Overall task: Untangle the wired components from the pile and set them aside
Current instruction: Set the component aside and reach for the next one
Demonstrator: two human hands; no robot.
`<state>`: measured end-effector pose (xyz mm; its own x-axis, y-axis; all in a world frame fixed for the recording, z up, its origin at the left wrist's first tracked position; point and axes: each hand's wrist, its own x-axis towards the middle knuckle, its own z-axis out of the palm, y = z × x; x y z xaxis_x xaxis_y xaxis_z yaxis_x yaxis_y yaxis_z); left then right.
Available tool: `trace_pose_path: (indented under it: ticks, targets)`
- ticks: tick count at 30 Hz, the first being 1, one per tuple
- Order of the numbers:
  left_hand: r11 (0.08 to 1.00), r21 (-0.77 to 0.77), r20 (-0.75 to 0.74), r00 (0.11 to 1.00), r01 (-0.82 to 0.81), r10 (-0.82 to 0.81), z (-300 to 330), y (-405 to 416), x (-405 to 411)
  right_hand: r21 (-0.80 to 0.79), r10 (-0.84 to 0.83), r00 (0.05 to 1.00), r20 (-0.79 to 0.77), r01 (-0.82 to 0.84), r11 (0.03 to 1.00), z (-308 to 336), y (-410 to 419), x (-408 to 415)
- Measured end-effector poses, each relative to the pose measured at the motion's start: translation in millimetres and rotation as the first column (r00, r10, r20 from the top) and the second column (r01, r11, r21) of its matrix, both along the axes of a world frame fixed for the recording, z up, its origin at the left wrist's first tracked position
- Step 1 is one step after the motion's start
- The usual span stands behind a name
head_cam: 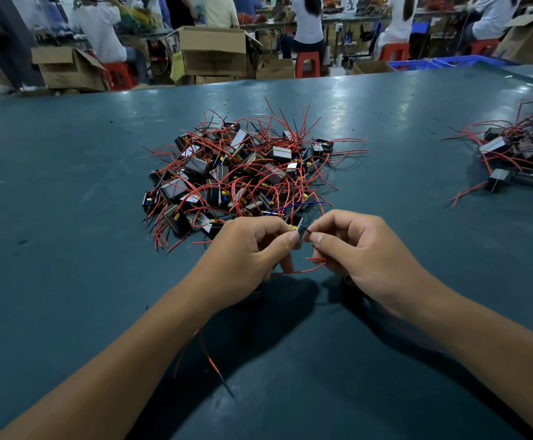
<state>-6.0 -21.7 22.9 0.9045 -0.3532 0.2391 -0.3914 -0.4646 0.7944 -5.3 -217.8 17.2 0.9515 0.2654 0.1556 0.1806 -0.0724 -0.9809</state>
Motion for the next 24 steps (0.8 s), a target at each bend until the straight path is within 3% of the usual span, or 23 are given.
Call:
trace_pose_path:
  ticks: [24]
  targets:
    - [0.998, 0.054, 0.055, 0.998, -0.014, 0.011, -0.9, -3.4, -1.2, 0.104, -0.095, 0.991, 0.092, 0.086, 0.991, -3.4, 6.2, -0.8]
